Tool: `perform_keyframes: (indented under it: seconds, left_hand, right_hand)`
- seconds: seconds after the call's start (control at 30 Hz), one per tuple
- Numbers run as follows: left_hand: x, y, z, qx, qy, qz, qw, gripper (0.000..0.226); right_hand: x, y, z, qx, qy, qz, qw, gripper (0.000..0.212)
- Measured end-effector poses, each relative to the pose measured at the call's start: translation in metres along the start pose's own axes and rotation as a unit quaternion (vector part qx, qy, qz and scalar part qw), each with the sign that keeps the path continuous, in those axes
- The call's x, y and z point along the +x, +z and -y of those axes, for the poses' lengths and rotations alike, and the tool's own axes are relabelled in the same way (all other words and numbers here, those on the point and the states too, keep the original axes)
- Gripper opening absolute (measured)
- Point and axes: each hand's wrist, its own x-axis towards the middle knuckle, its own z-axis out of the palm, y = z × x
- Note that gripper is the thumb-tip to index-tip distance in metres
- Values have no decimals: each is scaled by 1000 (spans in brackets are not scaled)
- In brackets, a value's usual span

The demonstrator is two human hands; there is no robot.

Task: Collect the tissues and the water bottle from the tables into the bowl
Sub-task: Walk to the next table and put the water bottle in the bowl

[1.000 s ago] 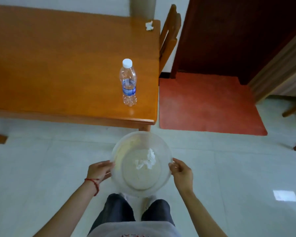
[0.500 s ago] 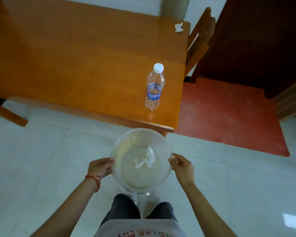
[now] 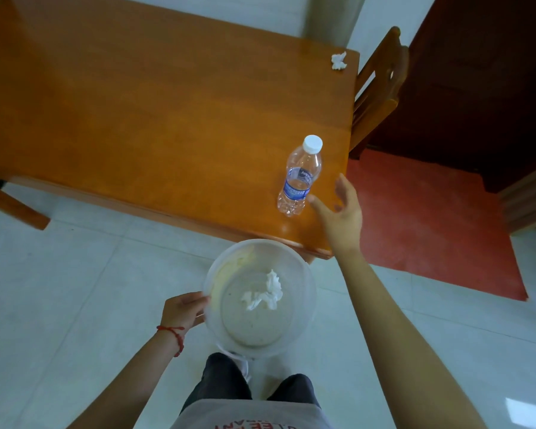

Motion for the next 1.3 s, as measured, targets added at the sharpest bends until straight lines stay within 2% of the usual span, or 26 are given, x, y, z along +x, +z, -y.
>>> perform_keyframes:
  seconds: [0.23,0.5,0.63,0.73,0.87,0.97,1.03,1.13,1.3]
  left_hand:
    - [5,-2,-2,-13,-4,-3,1000,11]
    - [7,-1,-2,1,2,7,1000,13]
    - [6,1,-3,6,10,10,1000,16]
    - [5,2,-2,3,14,7,1000,16]
    - [4,5,0,0,17,10,1000,13]
    - [0,8,2,6,15,17,1000,8]
    - [-3,12,4,1,11,21,1000,13]
    - [-8,19,7,3,8,26,1000,22]
    - [-12,30,15,21,7,40,999,24]
  right_hand:
    - [35,32,17,-1,-27,38,999,88]
    - [38,35,15,-10,-41,12,999,73]
    - [31,21,14,23,-46,7,999,64]
    - [18,6,13,56,-25,34,998,53]
    - [-12,-3,-8,42,23,114,992,45]
    - [-40,-3,-42,-38,62,172,982,51]
    - [-59,-3,-61,-100,87,203,970,54]
    - [-82,-5,-82,-133,132,227,956,64]
    - [-98,-23,-102,-150,152,215,953,57]
